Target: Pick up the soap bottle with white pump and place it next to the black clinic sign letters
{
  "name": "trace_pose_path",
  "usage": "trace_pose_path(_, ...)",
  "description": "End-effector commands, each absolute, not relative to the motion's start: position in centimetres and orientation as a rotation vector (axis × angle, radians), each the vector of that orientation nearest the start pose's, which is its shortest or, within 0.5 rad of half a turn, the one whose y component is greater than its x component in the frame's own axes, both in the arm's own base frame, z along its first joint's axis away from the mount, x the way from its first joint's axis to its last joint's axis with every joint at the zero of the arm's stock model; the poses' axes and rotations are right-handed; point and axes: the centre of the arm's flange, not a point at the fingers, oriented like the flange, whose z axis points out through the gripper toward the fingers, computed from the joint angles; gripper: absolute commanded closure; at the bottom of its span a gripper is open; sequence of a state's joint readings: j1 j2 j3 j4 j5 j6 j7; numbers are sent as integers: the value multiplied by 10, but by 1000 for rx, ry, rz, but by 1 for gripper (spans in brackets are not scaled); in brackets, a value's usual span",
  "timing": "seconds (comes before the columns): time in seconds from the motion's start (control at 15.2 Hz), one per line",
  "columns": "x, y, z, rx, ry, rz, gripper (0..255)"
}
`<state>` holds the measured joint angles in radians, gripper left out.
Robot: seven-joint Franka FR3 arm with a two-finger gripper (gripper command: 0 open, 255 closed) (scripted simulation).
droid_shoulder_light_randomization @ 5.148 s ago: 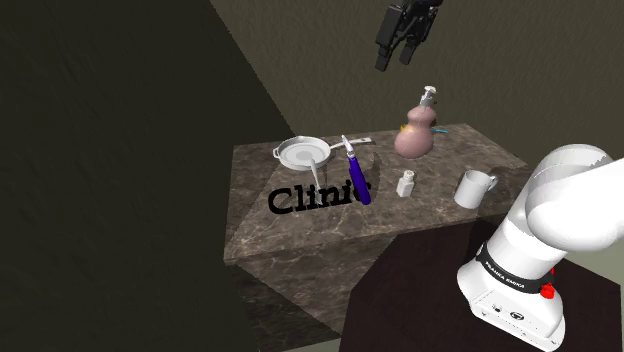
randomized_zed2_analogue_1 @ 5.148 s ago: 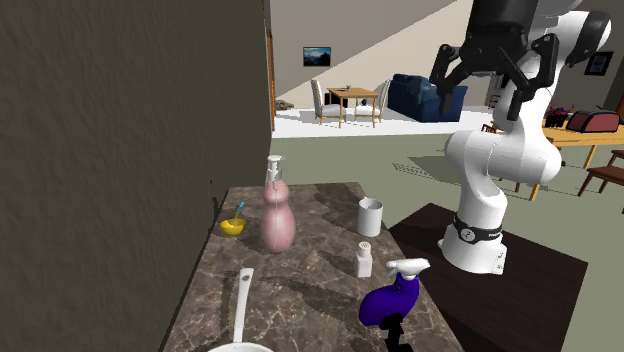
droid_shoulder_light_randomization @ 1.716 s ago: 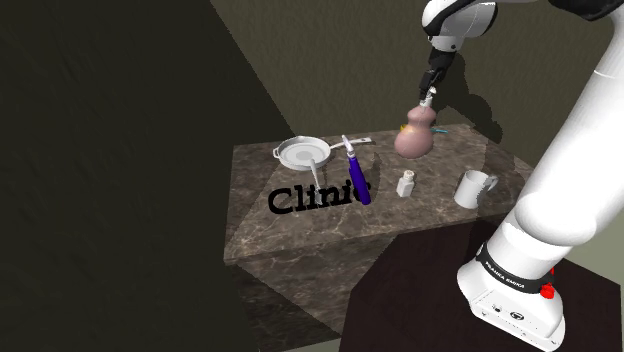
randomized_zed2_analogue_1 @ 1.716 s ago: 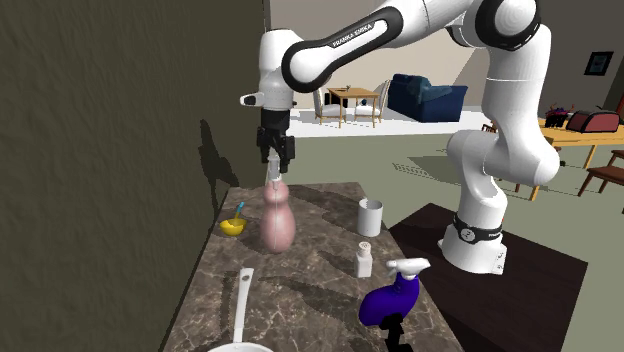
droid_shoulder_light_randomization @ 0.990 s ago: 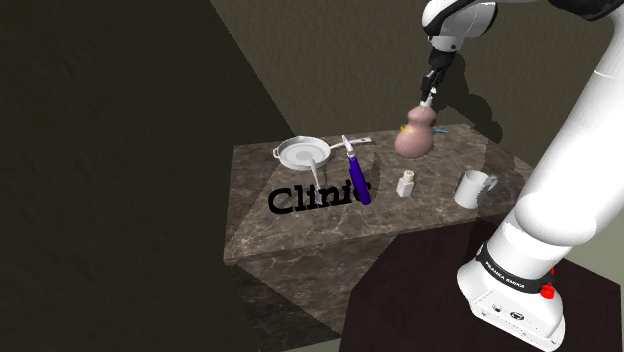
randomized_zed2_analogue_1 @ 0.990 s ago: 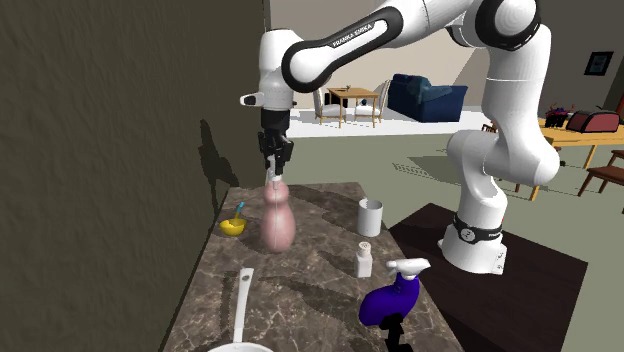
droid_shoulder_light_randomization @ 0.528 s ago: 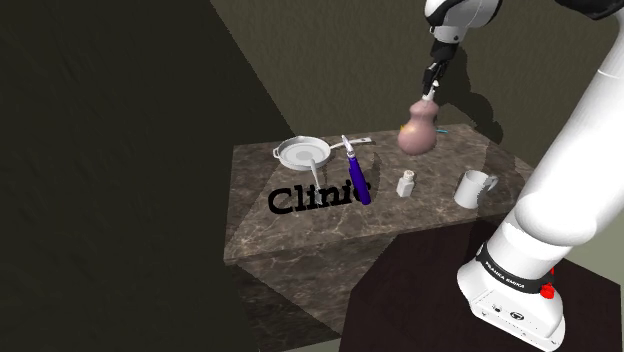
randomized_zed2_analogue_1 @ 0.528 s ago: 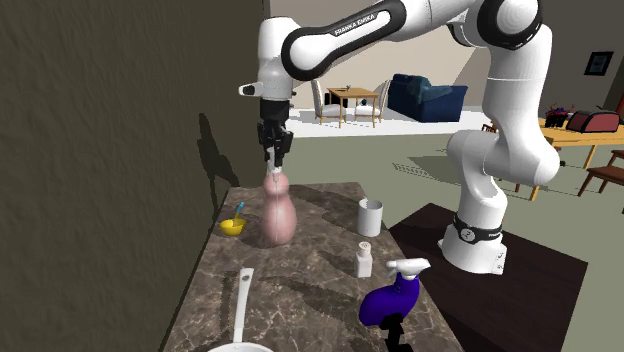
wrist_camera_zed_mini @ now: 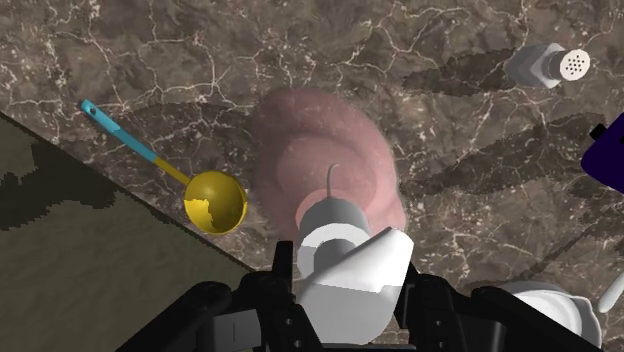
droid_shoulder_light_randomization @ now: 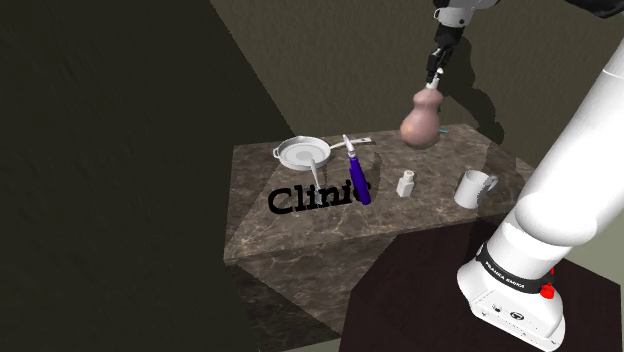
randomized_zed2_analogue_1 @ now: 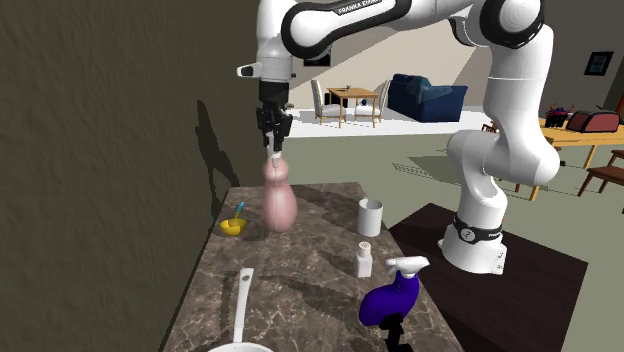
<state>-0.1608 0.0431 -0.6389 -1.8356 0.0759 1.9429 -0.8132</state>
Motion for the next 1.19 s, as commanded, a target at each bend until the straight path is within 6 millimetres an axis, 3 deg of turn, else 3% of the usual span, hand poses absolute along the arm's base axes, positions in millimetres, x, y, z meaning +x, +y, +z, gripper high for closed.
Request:
trace_pose_path(0.0,412,-408,523,-3160,16,-133,255)
trace_pose_path(1.12,412,-408,613,-3160,16,-133,255)
